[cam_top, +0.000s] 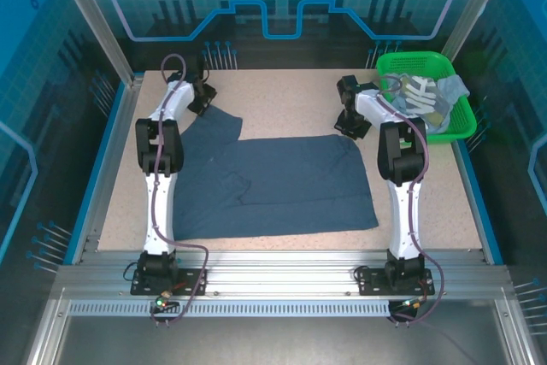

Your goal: Fold and stack the t-shirts

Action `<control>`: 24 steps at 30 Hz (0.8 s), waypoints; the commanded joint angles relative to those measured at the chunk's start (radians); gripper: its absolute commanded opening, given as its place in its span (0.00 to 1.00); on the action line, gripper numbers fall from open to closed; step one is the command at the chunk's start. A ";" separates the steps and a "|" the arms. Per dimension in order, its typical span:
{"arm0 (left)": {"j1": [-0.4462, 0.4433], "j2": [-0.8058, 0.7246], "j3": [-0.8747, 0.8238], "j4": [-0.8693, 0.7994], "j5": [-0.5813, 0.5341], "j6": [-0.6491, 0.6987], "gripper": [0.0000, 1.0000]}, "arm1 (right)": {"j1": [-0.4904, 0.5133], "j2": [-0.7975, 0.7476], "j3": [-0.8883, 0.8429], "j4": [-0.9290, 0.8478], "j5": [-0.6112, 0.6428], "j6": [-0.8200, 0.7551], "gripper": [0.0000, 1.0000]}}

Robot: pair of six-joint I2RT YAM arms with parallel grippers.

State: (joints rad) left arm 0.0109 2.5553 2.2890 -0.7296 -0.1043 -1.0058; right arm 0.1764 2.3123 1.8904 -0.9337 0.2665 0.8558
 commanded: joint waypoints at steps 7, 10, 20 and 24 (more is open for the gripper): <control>-0.014 0.094 0.153 -0.175 0.033 -0.088 0.44 | 0.007 -0.015 -0.023 -0.017 -0.033 -0.002 0.00; -0.018 0.095 0.151 -0.191 0.029 -0.085 0.37 | 0.006 -0.013 -0.020 -0.016 -0.038 -0.002 0.00; -0.020 0.085 0.159 -0.191 0.034 -0.073 0.00 | 0.007 -0.019 -0.030 -0.011 -0.041 -0.005 0.00; -0.023 0.019 0.140 -0.164 -0.012 -0.033 0.00 | 0.008 -0.029 -0.019 -0.003 -0.046 -0.021 0.00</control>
State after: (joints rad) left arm -0.0021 2.6335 2.4260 -0.8707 -0.0849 -1.0710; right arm 0.1764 2.3054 1.8797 -0.9249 0.2493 0.8516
